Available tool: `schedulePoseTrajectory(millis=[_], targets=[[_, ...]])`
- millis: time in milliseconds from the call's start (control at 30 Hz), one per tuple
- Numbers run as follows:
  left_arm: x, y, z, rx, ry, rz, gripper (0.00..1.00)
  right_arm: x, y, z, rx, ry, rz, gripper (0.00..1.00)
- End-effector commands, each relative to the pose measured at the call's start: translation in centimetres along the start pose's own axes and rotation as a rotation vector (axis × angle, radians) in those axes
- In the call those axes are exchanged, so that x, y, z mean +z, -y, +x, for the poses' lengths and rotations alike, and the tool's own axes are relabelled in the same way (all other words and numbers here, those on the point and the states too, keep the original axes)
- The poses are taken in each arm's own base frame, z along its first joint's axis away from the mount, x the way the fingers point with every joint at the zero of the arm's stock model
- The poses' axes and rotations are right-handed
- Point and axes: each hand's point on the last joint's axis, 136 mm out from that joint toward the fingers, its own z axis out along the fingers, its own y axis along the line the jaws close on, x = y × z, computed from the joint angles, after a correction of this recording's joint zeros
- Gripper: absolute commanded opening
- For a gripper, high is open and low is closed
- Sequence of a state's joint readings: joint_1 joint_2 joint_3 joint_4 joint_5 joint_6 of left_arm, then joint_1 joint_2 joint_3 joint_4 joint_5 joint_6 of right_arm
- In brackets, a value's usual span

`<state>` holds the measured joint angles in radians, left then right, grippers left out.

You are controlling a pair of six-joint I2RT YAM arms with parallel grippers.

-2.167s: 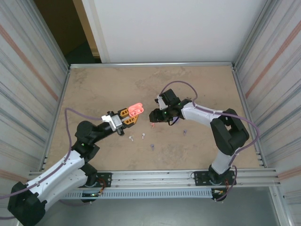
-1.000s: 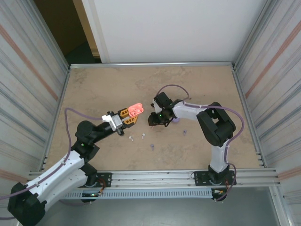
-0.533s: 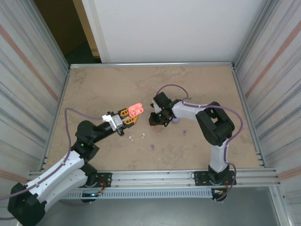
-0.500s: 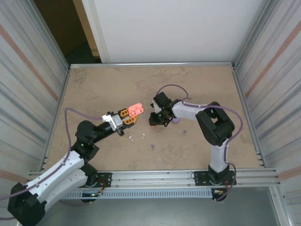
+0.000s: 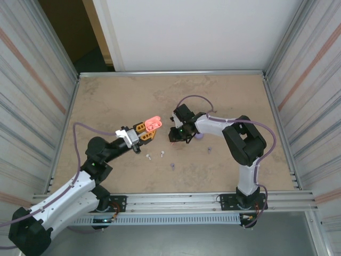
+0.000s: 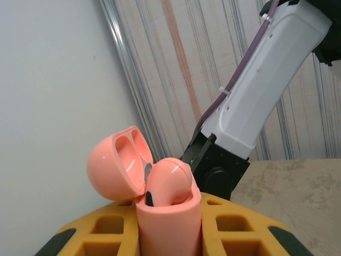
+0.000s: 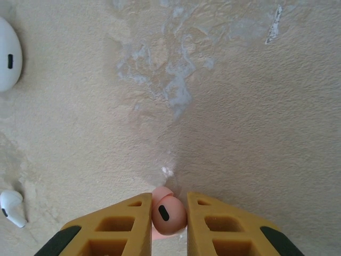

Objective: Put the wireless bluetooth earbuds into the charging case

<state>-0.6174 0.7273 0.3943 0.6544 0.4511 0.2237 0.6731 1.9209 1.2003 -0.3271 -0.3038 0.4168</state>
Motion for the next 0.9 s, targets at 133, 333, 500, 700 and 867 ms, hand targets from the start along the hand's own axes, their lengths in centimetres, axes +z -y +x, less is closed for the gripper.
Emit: schedulePoseTrajectory(millis=[133,333,500,700,867], targets=[[-1.0,-0.3,4.7,-0.071,-0.112,-0.086,0.0,-4.1,-1.0,-0.8,-0.064,0.08,0.015,0.2],[-2.0,-0.4,8.9,-0.143,-0.22,-0.141,0.0,-7.3,-1.3,-1.3,-0.096,0.142,0.024,0.2],[-2.3,-0.7,11.2,-0.219,-0.271,-0.166,0.0,-9.9,-2.0,-1.6,-0.13,0.193,0.025,0.2],[-1.4,-0.5,12.5,-0.276,-0.284,-0.143,0.0,-13.1,-3.1,-1.9,-0.176,0.259,0.012,0.2],[-0.3,-0.5,12.7,-0.329,-0.285,-0.11,0.0,-15.3,-4.0,-2.1,-0.213,0.308,-0.008,0.2]])
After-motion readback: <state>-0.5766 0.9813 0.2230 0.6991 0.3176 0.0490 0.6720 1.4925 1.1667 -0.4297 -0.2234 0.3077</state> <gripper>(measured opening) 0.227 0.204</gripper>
